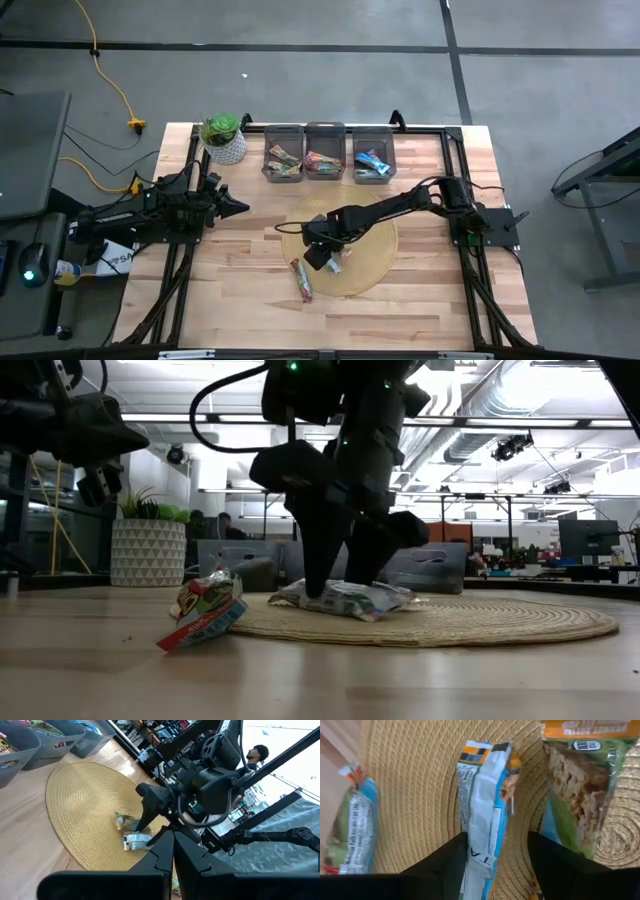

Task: Pick and place Granola Bars by type
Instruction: Put the yellow granola bar into the left black bin

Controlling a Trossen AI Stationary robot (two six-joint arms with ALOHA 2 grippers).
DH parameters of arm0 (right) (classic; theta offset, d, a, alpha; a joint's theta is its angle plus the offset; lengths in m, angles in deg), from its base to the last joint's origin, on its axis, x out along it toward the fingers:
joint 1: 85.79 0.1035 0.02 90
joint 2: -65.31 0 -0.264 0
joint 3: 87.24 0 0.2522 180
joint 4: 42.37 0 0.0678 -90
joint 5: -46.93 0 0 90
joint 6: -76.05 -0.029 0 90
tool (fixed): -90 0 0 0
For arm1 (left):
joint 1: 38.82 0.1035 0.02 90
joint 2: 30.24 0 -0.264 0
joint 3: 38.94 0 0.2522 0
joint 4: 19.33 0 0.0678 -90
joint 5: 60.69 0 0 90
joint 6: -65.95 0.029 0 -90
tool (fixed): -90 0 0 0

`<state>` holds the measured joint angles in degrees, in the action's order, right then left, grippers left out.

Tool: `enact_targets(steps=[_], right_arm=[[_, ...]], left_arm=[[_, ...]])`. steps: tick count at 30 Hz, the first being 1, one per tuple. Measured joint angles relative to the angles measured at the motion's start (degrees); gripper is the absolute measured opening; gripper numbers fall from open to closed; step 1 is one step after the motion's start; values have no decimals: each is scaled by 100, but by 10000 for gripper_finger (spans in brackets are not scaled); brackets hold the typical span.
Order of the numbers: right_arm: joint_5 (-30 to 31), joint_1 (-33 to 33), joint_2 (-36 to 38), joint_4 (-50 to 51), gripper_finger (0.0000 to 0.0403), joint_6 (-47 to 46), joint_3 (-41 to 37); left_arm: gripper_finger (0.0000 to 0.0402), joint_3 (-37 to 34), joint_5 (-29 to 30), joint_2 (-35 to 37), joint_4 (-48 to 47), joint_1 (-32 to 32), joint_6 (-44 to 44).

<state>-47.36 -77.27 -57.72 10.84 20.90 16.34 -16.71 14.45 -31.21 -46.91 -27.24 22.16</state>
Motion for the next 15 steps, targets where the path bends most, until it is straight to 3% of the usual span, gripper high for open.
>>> enact_targets(steps=[15], right_arm=[[-128,141,-79,-269,187,679,1]], left_arm=[[10,1,18,0,-2,1,0]])
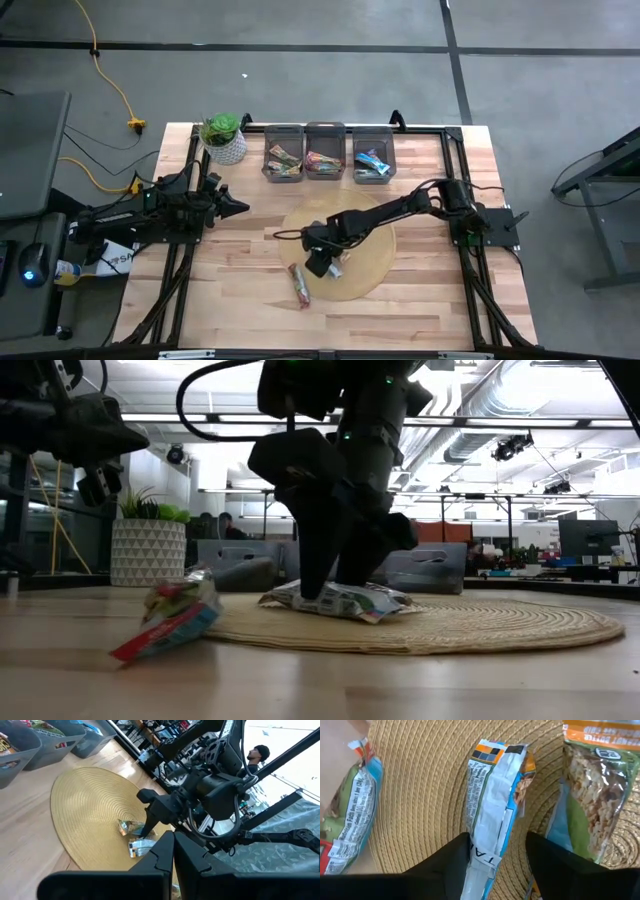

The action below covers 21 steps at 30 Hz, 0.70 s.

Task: Pick and place Granola Bars by type
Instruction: Put the yellow granola bar into the left black bin

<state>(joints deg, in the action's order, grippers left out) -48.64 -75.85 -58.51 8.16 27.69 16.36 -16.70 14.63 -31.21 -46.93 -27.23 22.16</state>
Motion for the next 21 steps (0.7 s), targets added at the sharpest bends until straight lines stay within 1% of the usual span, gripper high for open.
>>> enact_targets(steps=[5,14,21], right_arm=[[34,4,-6,-86,166,194,-1],[70,-2,-16,-202,107,232,-4],[-199,-18,-21,-520,63,229,-6]], left_arm=[[10,1,2,0,0,1,0],[10,-1,7,0,0,1,0],[10,-1,9,0,0,-1,0]])
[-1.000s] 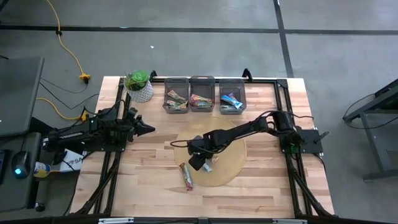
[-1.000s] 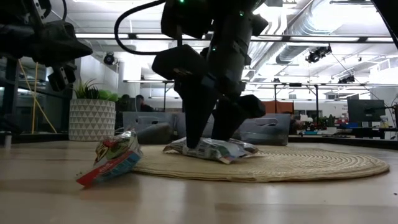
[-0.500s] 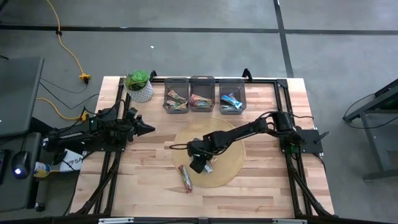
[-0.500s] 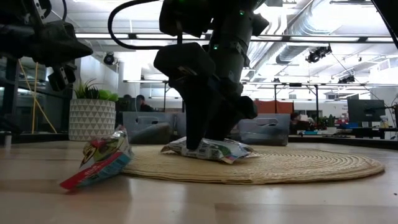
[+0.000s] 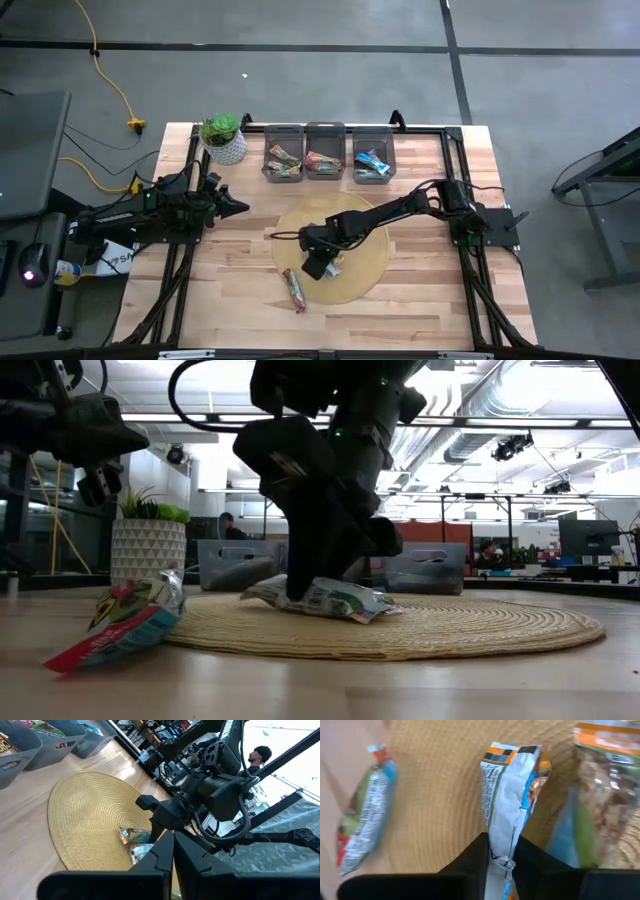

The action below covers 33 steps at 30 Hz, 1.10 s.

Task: Pick and place Granola Bars by type
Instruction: Put the yellow granola bar into the left black bin

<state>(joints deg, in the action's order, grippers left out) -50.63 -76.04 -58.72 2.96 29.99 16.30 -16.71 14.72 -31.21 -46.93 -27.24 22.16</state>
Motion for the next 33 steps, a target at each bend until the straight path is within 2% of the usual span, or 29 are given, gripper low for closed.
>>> enact_targets(steps=[5,11,16,22,28,33], right_arm=[[-370,-50,4,-307,42,4,2],[-975,-183,157,-1172,48,-1,4],[-1695,-382,363,-2362,51,-45,4],[-2876,-622,527,-4567,42,-508,17],[-3074,-842,568,-6660,45,-928,20],[-3054,-1000,568,-7243,42,-946,20]], left_arm=[[10,-1,4,0,0,0,0],[10,-1,11,-2,-2,0,0],[10,0,10,-2,9,1,0],[10,-1,4,0,0,1,0],[10,-1,7,0,0,1,0],[10,0,9,-1,0,1,0]])
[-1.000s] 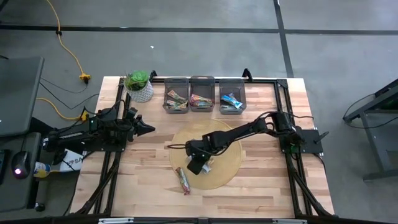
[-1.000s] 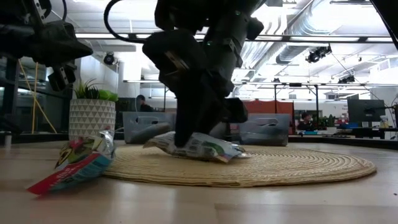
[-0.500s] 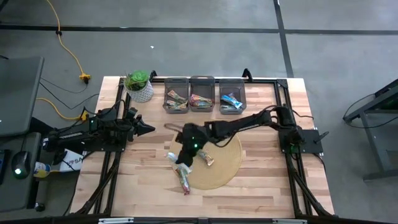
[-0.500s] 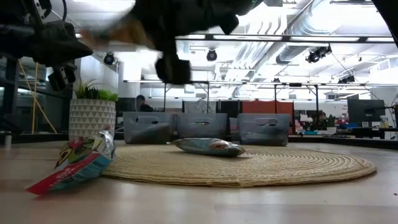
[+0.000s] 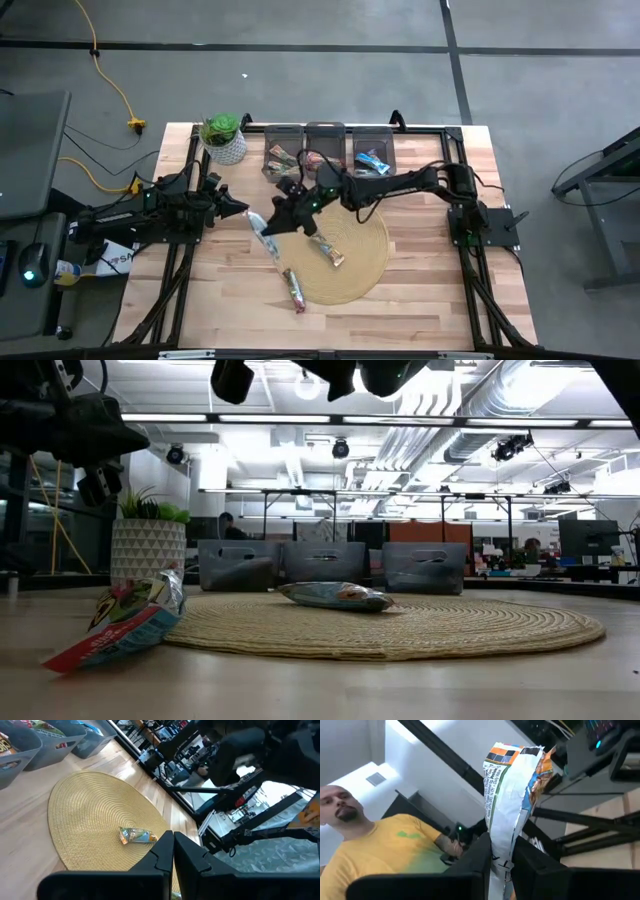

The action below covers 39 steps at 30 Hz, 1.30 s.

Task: Pick and place Granola Bars by type
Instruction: Put the yellow granola bar into the left black bin

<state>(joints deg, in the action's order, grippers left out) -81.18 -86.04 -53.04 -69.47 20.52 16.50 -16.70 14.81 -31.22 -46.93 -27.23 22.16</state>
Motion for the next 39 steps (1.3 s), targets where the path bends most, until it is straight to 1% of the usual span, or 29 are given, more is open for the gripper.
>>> enact_targets(steps=[9,19,21,24,26,27,30,33,35,37,39], right_arm=[[74,-150,0,-82,42,141,0],[169,-297,4,-440,40,188,-1],[194,-380,39,-298,41,334,61],[227,-519,50,-70,40,618,374],[215,-628,68,312,40,875,736],[213,-689,78,658,40,1069,960],[256,-879,83,2161,41,1823,1773],[748,-1115,83,3881,40,2741,2618],[1074,-1300,83,4732,40,3161,3076],[1329,-1502,83,5298,40,3448,3396],[1679,-1704,83,5602,41,3671,3585]], left_arm=[[10,1,0,1,0,0,0],[10,-1,2,-1,-1,0,0],[10,-1,9,0,-2,-2,0],[10,-1,11,-1,-2,0,0],[10,-1,15,-1,-2,0,0],[10,-1,17,1,0,0,2],[10,-1,52,-1,-2,0,2],[10,0,70,-1,-2,0,2],[10,0,72,-1,-2,0,2],[10,-1,72,1,-2,0,1],[10,-1,79,-1,-2,0,2]])
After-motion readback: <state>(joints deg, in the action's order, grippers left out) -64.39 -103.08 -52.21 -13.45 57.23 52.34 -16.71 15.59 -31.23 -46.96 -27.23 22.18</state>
